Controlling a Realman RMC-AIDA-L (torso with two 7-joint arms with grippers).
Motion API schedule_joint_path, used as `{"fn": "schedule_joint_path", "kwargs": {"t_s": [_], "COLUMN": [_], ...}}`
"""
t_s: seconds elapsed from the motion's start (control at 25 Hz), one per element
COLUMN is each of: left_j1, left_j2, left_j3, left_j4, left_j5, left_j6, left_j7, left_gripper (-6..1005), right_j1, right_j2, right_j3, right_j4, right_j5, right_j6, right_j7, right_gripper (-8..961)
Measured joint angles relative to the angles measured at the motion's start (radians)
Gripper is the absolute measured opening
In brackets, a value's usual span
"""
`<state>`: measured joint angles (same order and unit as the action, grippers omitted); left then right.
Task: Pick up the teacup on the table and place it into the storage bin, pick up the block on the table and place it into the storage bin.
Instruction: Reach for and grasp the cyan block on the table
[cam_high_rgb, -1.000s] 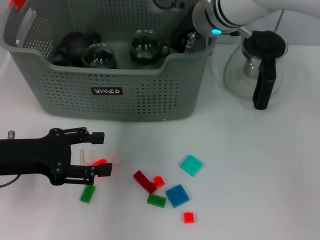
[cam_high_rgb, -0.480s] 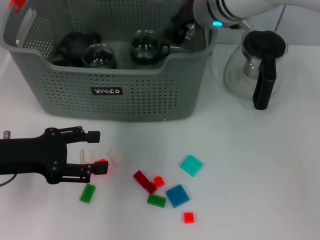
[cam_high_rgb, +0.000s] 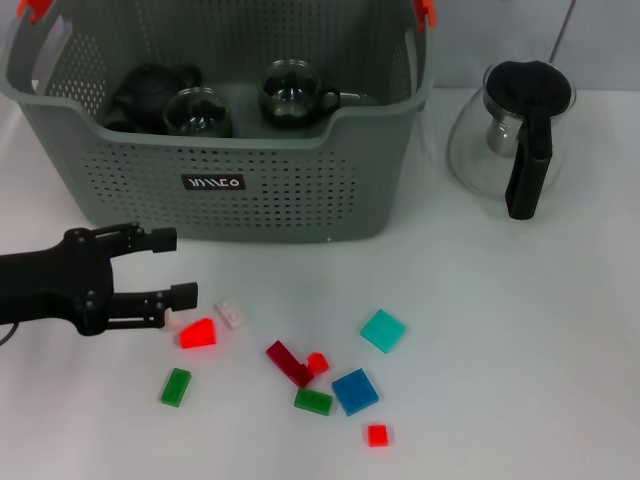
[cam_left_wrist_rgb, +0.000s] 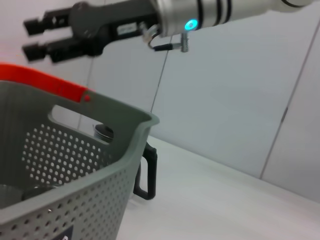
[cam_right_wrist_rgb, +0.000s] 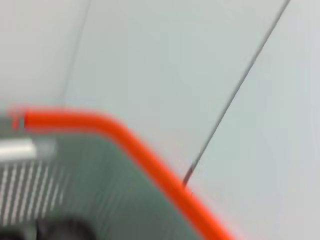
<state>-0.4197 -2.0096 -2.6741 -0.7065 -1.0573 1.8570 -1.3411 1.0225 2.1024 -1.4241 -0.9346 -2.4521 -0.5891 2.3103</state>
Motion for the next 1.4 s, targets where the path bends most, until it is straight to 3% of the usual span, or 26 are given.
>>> {"fn": "schedule_joint_path", "kwargs": {"t_s": [0.12, 0.4, 0.56, 0.68, 1.0, 1.28, 1.4], "left_j1": [-0.001, -0.004, -0.002, 0.005, 0.034, 0.063, 0.065], "left_j2": [0.001, 0.002, -0.001, -0.002, 0.003, -0.001, -0.005], "left_j3": [-0.014, -0.013, -0.013, -0.010, -0.013, -0.013, -0.013], "left_j4": [-0.006, -0.014, -0.029, -0.036, -0.036, -0.036, -0.035], "left_j5": [-0.002, -0.002, -0.002, 0.001, 0.005, -0.001, -0.001], "left_j6": [0.006, 0.006, 0.008, 0.013, 0.064, 0.079, 0.086], "left_j7": [-0.011, -0.014, -0.014, -0.011, 0.065, 0.127, 0.128], "left_gripper": [866, 865, 863, 862, 861, 863, 864], "right_j1": [-0.092, -0.355, -0.419, -0.467, -0.502, -0.489, -0.469], "right_j2": [-0.001, -0.003, -0.005, -0.006, -0.008, -0.009, -0.022], "right_j3": [-0.027, -0.154, -0.168, -0.134, 0.035, 0.216, 0.313], "right_j4": [-0.141, -0.475, -0.537, -0.573, -0.568, -0.566, -0.566], "right_j5": [0.063, 0.188, 0.237, 0.345, 0.495, 0.492, 0.462], "right_j6": [-0.005, -0.021, -0.074, -0.216, -0.481, -0.768, -0.933], "right_j7": [-0.003, -0.031, -0.042, -0.067, -0.172, -0.190, -0.155], "right_gripper": [753, 812, 846, 892, 919, 916, 916]}}
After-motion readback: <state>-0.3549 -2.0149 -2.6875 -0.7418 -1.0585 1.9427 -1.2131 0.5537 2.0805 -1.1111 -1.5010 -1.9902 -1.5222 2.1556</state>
